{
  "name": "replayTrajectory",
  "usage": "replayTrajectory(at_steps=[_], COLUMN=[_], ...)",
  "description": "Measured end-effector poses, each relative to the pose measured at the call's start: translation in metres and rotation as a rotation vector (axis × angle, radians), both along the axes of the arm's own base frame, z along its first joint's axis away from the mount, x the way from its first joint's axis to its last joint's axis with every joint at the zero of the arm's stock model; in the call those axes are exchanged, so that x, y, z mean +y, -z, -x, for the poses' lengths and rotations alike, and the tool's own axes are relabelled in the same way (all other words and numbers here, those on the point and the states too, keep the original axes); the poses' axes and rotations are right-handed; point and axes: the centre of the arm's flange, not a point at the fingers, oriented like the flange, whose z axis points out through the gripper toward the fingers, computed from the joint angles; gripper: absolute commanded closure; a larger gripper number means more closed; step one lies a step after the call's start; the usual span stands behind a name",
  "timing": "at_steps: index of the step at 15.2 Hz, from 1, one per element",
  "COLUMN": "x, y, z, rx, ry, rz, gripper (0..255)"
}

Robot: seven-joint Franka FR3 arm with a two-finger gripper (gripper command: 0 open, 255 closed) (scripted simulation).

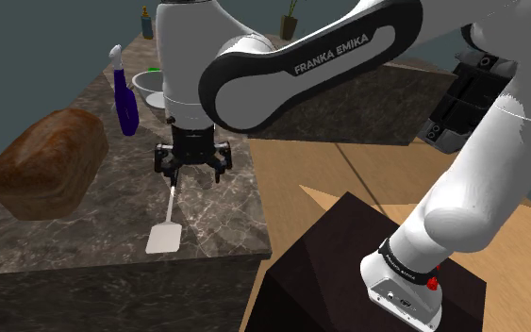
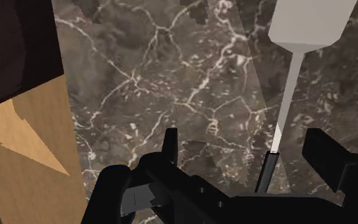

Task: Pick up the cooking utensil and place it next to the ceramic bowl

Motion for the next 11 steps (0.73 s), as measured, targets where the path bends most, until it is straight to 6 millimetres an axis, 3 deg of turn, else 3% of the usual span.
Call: replayTrajectory(at_steps=[5,11], x=[0.034,0.039], y=[0.020,0.050], z=[-0.039,-0.042], rx=[-0.031,-0.034], ry=[0.077,0.085], rz=[-0.001,0.000], gripper=[0,0])
